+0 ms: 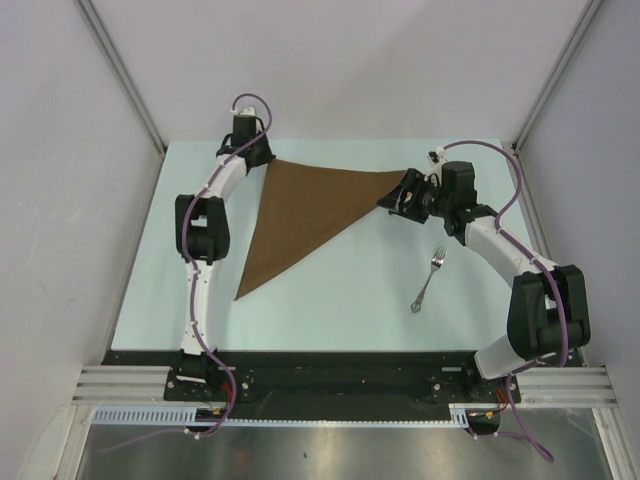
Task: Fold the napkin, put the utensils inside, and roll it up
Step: Fold the napkin, then grab a utensil with the right arm, then place the utensil onto the napkin, then grab a utensil with the right arm
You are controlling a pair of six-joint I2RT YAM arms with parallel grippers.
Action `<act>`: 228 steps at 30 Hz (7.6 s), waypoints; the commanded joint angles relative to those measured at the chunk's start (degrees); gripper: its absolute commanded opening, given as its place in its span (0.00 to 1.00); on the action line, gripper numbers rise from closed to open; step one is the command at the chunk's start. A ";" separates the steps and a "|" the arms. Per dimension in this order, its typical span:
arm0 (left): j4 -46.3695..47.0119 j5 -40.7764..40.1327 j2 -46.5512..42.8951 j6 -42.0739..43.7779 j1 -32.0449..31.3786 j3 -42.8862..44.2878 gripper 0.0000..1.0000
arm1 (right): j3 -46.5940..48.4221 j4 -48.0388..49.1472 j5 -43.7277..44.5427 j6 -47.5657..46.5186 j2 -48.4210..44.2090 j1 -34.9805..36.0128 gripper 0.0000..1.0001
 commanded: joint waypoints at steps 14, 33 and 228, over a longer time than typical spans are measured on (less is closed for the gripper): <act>1.08 1.65 3.32 1.56 -0.34 6.22 0.08 | 2.11 0.17 -0.20 -1.35 1.44 0.07 0.68; 3.98 -4.94 -24.59 4.55 -3.76 -12.48 0.92 | -0.78 -25.02 25.77 -6.01 -9.19 -2.30 0.68; -7.71 6.13 -64.18 7.19 -2.18 -50.12 1.00 | 42.28 -33.93 48.93 15.09 44.51 3.85 0.12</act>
